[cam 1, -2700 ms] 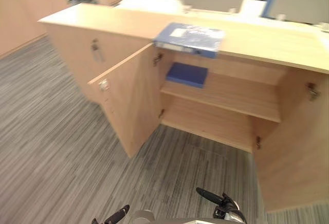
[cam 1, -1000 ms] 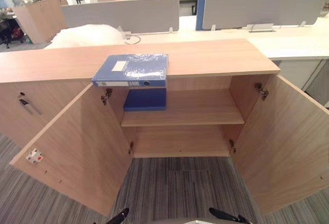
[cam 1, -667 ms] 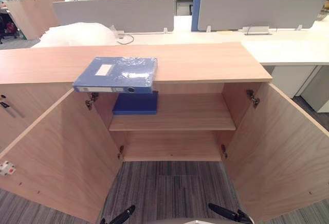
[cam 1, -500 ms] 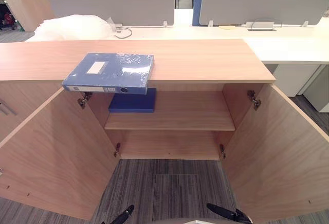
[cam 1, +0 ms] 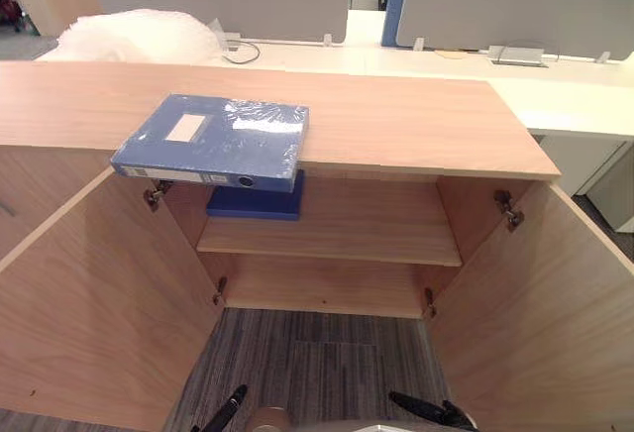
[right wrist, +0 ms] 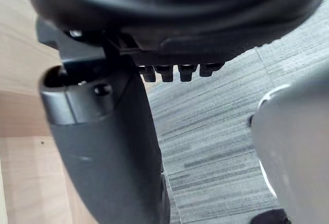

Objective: Walk over to the cabinet, pick up the folder, carry it to the office cabinet, place the folder inside the office cabinet, then close the office cabinet door

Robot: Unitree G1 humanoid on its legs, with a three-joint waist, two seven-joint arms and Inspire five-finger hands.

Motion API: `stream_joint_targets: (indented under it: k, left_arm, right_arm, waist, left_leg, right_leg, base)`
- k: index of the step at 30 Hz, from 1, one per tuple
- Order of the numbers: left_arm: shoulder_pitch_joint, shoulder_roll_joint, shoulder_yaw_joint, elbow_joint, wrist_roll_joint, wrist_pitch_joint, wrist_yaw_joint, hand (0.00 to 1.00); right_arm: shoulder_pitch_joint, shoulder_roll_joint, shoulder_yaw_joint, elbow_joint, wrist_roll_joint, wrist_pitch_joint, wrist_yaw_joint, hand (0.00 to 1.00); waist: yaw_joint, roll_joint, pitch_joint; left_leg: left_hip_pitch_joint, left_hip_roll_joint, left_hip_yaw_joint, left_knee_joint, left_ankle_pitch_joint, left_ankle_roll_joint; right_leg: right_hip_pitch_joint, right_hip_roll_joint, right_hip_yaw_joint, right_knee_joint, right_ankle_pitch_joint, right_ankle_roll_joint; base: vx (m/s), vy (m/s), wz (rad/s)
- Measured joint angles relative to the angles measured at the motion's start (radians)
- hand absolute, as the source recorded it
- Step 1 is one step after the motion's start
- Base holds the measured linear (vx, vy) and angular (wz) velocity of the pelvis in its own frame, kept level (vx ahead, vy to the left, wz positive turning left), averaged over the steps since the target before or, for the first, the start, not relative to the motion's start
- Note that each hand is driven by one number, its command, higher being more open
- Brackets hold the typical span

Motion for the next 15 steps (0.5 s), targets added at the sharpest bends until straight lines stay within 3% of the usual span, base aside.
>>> stream_joint_targets:
  k: [3, 5, 7, 12, 15]
  left_arm:
    - [0.017, 0.021, -0.131, -0.069, -0.102, 0.001, -0.001, 1.0]
    - [0.039, 0.025, -0.209, -0.195, -0.139, 0.001, -0.002, 1.0]
    - [0.074, 0.019, -0.298, -0.371, -0.175, 0.002, -0.006, 1.0]
    - [0.135, 0.006, -0.362, -0.702, -0.177, 0.0, 0.008, 1.0]
    - [0.153, 0.006, -0.366, -0.845, -0.021, -0.006, 0.045, 1.0]
  right_arm:
    - [0.006, 0.0, 0.005, -0.003, 0.0, -0.004, 0.004, 1.0]
    - [0.01, -0.006, 0.022, -0.009, 0.0, -0.008, 0.004, 1.0]
    - [0.014, -0.021, 0.046, -0.013, -0.001, -0.007, 0.002, 1.0]
    - [0.022, -0.041, 0.077, -0.033, -0.002, -0.006, 0.0, 1.0]
    - [0.032, -0.04, 0.09, -0.051, -0.005, -0.005, -0.004, 1.0]
  waist:
    - [0.0, 0.002, -0.013]
    - [-0.002, 0.002, -0.014]
    - [-0.005, 0.019, -0.01]
    - [-0.011, 0.045, -0.01]
    - [-0.009, 0.048, -0.012]
  left_leg:
    - [0.074, -0.033, 0.02, -0.128, 0.057, 0.01]
    - [0.099, -0.039, 0.018, -0.197, 0.096, 0.006]
    - [0.122, -0.038, 0.018, -0.261, 0.135, 0.003]
    - [0.147, -0.024, 0.022, -0.338, 0.182, -0.004]
    - [0.154, -0.023, 0.022, -0.354, 0.191, -0.005]
  right_leg:
    - [0.01, -0.025, 0.015, -0.007, 0.005, 0.007]
    - [0.006, -0.025, 0.016, -0.011, 0.01, 0.012]
    - [0.002, -0.017, 0.021, -0.019, 0.019, 0.008]
    - [-0.014, 0.002, 0.031, -0.018, 0.027, -0.001]
    - [-0.014, 0.003, 0.032, -0.019, 0.029, -0.001]
  base:
    - [0.06, 0.042, -0.08]
    - [0.0, 0.0, 0.0]
    - [-0.05, -0.023, -0.01]
    - [-0.07, -0.027, -0.04]
    - [-0.06, 0.001, -0.01]
